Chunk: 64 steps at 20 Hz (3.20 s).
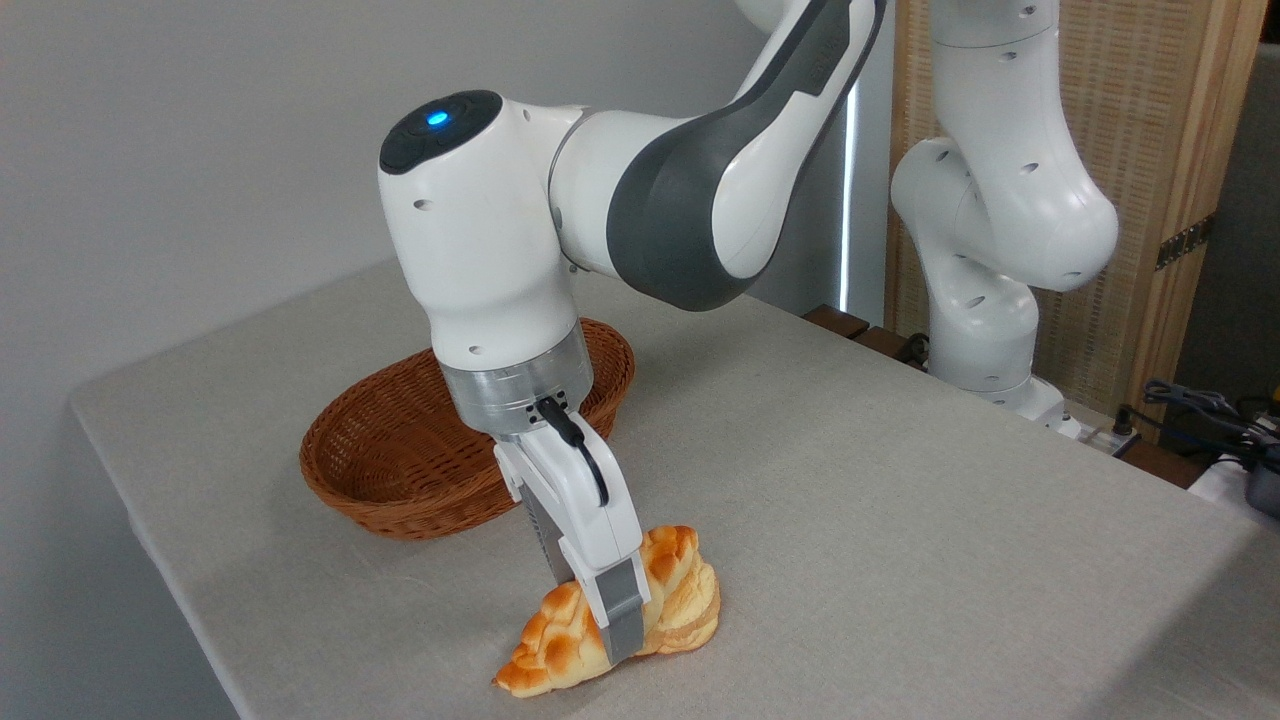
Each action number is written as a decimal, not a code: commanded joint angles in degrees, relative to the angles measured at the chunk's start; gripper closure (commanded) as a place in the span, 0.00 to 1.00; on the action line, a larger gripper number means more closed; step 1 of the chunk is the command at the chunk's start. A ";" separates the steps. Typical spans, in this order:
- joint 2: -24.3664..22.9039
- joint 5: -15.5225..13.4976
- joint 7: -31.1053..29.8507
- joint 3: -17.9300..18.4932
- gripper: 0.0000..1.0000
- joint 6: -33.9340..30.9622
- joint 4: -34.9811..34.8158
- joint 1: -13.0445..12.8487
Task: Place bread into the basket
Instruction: 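Close the gripper on the braided bread roll's middle, then lift the bread roll and carry it over the wicker basket, then lower the bread roll into the basket and open the gripper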
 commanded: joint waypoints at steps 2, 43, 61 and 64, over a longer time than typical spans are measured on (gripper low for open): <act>-0.45 0.45 0.97 -0.09 0.12 -0.17 -0.59 -0.12; -4.14 -10.97 -26.01 -18.55 0.00 -9.93 8.02 -0.74; -6.86 -4.29 -20.75 -7.31 0.00 -9.93 10.84 -0.12; -6.69 -4.38 -20.91 -7.21 0.00 -9.93 10.84 -0.12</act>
